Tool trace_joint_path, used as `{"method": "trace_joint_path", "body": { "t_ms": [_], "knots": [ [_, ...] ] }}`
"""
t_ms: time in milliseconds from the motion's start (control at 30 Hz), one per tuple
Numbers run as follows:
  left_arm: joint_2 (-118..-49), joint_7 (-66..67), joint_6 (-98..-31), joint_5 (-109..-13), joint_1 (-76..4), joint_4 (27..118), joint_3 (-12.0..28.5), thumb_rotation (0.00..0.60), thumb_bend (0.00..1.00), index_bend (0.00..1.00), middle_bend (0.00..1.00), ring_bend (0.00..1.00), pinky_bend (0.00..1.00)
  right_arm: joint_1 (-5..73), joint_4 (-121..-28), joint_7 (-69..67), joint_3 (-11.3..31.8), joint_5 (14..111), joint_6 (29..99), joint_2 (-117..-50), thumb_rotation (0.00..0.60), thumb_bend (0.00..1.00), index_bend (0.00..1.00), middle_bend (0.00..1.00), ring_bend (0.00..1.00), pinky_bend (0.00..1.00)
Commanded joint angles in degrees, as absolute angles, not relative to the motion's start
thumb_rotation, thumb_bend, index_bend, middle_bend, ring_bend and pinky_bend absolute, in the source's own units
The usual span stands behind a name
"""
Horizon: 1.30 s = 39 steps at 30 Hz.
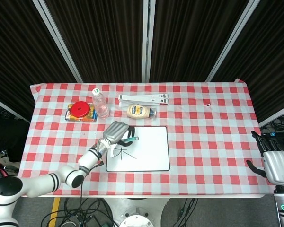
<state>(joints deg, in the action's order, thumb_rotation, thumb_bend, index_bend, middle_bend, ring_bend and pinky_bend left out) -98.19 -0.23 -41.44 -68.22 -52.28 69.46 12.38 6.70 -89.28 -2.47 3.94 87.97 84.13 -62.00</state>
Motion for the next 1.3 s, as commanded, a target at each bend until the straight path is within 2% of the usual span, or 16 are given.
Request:
{"method": "trace_joint_path", "body": {
  "t_ms": [33, 167, 367, 467, 600, 700, 800, 867, 967, 1067, 1133, 1200, 1300],
  "knots": [
    [-93.84, 13.90, -39.65, -60.49, -51.44, 70.25, 7.70, 0.600, 0.45, 0.57, 0.55, 0.66, 0.92, 6.84, -89.30, -2.43, 3.92, 88.12, 84.05, -62.15, 0.600, 0.16, 0.06, 0.19, 0.14, 0.23],
    [-93.41, 22.66, -42.26, -53.62, -51.13, 71.57, 6.46, 0.600, 0.45, 0.57, 0.55, 0.66, 0.92, 6.85, -89.39, -2.21, 3.89, 88.18, 84.10, -62.19, 0.600, 0.16, 0.07, 0.19, 0.14, 0.23],
    [-92.85, 29.16, -43.93, -48.14, -51.60, 72.23, 5.36, 0.600, 0.45, 0.57, 0.54, 0.65, 0.92, 6.73, -89.57, -2.07, 3.83, 88.16, 84.29, -62.18, 0.600, 0.16, 0.06, 0.19, 0.14, 0.23],
    [-91.98, 30.86, -43.53, -45.53, -51.94, 72.99, 5.15, 0.600, 0.45, 0.55, 0.50, 0.64, 0.90, 6.62, -89.63, -2.00, 3.80, 87.99, 84.30, -62.17, 0.600, 0.16, 0.06, 0.19, 0.14, 0.23],
    [-89.87, 33.37, -42.81, -40.80, -52.68, 75.97, 4.52, 0.600, 0.44, 0.33, 0.40, 0.58, 0.85, 6.49, -89.69, -1.92, 3.82, 87.86, 84.46, -62.14, 0.600, 0.16, 0.06, 0.19, 0.14, 0.23],
    [-88.49, 34.08, -44.64, -38.80, -52.69, 78.88, 4.62, 0.600, 0.41, 0.17, 0.31, 0.53, 0.82, 6.47, -89.72, -1.87, 3.82, 87.81, 84.45, -62.15, 0.600, 0.16, 0.07, 0.19, 0.14, 0.23],
    [-85.38, 29.46, -46.42, -40.45, -50.73, 82.87, 6.21, 0.600, 0.33, 0.14, 0.24, 0.42, 0.79, 6.38, -89.85, -1.83, 3.82, 87.83, 84.60, -61.92, 0.600, 0.16, 0.06, 0.19, 0.14, 0.23],
    [-82.16, 24.50, -49.94, -44.41, -47.63, 86.42, 7.18, 0.600, 0.30, 0.14, 0.22, 0.39, 0.77, 6.13, -89.90, -1.77, 3.92, 87.50, 84.87, -61.61, 0.600, 0.16, 0.06, 0.19, 0.14, 0.23],
    [-78.17, 17.27, -56.70, -52.20, -42.07, 89.88, 6.95, 0.600, 0.27, 0.14, 0.22, 0.38, 0.69, 5.79, -89.94, -1.68, 4.12, 86.72, 85.06, -61.33, 0.600, 0.16, 0.06, 0.19, 0.14, 0.23],
    [-73.78, 10.21, -63.44, -59.49, -35.84, 91.85, 5.00, 0.600, 0.25, 0.14, 0.22, 0.31, 0.57, 5.73, -89.81, -1.78, 4.05, 86.11, 84.50, -61.27, 0.600, 0.16, 0.07, 0.18, 0.13, 0.23],
    [-71.52, 7.95, -68.68, -63.31, -31.61, 91.93, 3.04, 0.600, 0.23, 0.14, 0.22, 0.24, 0.43, 5.89, -89.62, -2.78, 3.56, 86.40, 83.58, -61.18, 0.600, 0.16, 0.06, 0.12, 0.05, 0.17],
    [-70.09, 7.56, -74.15, -66.13, -27.41, 91.38, 0.97, 0.600, 0.22, 0.14, 0.21, 0.18, 0.28, 6.08, -89.70, -4.88, 3.09, 86.92, 82.79, -60.76, 0.600, 0.16, 0.02, 0.04, 0.00, 0.05],
    [-69.48, 7.85, -81.92, -67.78, -21.25, 91.35, -1.11, 0.600, 0.21, 0.14, 0.19, 0.14, 0.19, 6.32, -89.19, -7.26, 2.86, 87.68, 82.50, -60.53, 0.600, 0.16, 0.00, 0.02, 0.00, 0.00]
  ]
}}
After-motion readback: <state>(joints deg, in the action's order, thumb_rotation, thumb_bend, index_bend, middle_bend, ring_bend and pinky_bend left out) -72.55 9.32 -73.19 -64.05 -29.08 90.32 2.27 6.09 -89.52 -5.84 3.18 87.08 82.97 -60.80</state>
